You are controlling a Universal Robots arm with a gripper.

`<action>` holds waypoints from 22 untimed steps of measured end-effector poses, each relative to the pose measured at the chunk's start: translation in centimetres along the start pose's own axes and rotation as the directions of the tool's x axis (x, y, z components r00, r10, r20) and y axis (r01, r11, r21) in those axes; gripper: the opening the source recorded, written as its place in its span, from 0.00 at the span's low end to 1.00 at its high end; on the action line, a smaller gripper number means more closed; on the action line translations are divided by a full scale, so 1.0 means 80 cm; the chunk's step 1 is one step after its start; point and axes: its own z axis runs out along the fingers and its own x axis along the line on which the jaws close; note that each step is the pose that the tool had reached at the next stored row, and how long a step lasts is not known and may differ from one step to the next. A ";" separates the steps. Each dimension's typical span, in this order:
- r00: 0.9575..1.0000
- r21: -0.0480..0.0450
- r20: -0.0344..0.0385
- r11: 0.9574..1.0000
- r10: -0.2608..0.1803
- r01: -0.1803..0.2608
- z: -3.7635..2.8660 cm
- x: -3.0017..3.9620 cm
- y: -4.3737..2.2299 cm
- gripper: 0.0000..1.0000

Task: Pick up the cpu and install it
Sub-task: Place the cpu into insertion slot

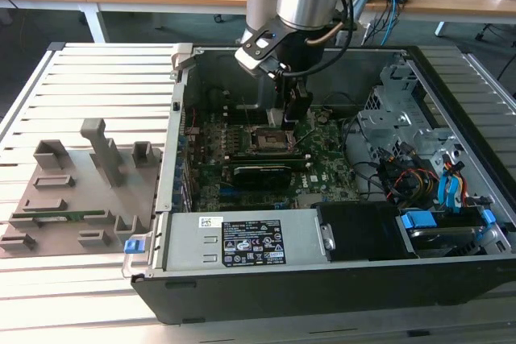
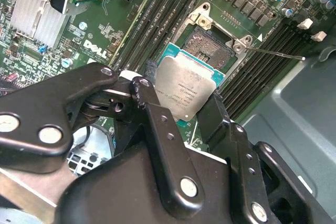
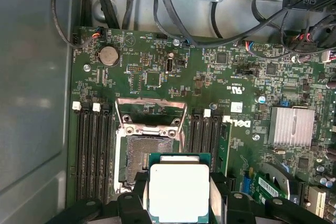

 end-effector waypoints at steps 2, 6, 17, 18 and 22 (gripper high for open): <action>1.000 0.000 0.000 1.000 0.000 0.000 0.0010 0.0000 0.0000 0.55; 1.000 0.000 0.000 1.000 0.000 0.000 0.0034 0.0001 0.0002 0.55; 1.000 0.000 0.000 1.000 0.000 0.000 0.0110 0.0004 0.0005 0.55; 1.000 0.000 0.000 1.000 0.000 0.000 0.0142 0.0006 0.0007 0.55; 1.000 0.000 -0.002 1.000 0.000 0.000 0.0166 0.0010 0.0009 0.55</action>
